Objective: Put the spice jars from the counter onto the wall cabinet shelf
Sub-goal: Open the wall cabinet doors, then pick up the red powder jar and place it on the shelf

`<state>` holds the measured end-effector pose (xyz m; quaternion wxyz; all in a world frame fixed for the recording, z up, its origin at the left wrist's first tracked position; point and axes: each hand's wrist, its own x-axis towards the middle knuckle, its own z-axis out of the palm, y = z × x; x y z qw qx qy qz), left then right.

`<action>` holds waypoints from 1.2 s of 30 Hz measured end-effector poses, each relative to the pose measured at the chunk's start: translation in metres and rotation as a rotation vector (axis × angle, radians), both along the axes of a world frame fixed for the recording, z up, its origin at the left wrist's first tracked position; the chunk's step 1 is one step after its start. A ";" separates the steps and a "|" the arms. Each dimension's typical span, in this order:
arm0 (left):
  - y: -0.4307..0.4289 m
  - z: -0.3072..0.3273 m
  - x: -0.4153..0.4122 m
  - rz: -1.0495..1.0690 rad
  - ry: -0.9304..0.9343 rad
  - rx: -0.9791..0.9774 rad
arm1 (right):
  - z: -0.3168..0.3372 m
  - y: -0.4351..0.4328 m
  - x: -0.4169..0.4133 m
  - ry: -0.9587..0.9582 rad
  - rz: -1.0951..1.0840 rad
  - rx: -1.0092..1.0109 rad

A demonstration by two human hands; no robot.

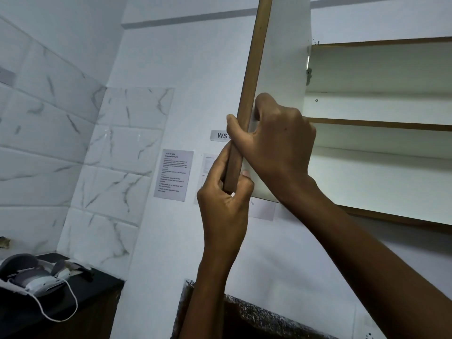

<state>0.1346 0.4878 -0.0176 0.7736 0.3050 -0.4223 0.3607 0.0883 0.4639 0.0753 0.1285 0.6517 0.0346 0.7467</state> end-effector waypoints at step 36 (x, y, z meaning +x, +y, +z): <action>-0.085 -0.259 -0.067 -0.155 0.548 0.989 | -0.319 -0.220 -0.101 0.995 0.248 0.432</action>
